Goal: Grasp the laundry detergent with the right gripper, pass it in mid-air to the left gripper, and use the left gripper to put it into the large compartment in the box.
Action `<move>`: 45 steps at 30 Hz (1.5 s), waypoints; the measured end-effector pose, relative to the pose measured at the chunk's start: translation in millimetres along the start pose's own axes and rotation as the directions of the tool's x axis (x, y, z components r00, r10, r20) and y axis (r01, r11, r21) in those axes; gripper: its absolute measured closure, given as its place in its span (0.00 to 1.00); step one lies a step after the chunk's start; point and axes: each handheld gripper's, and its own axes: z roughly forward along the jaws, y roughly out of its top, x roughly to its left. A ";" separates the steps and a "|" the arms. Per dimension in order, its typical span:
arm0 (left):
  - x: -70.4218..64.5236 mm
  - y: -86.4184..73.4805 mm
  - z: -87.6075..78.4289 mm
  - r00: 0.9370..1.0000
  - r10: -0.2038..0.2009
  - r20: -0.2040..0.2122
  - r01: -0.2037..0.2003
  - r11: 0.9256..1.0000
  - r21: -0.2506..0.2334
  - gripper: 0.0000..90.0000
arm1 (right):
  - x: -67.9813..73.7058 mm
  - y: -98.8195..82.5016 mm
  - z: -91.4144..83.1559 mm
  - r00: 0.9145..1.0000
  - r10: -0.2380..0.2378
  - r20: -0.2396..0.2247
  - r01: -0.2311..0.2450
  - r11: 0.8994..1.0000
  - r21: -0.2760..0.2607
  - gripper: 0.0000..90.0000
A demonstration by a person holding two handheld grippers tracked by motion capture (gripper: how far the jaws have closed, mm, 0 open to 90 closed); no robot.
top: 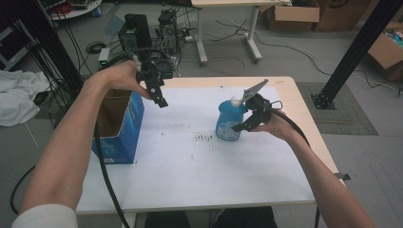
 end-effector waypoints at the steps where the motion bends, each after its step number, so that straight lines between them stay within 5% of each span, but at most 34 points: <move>1: 0.3 -0.6 0.2 1.000 0.000 -0.002 0.000 1.000 0.000 0.17 | -0.6 -1.1 0.6 1.000 0.002 0.000 -0.002 1.000 -0.011 0.21; 13: -0.1 -2.5 1.9 1.000 -0.007 0.003 0.007 1.000 -0.003 0.17 | 0.5 -5.4 3.2 1.000 -0.015 0.006 0.015 0.997 -0.071 0.24; 45: 0.0 -9.3 5.9 1.000 -0.017 0.010 0.017 1.000 -0.008 0.17 | -4.5 -15.9 16.9 1.000 0.005 0.002 -0.005 0.994 -0.110 0.37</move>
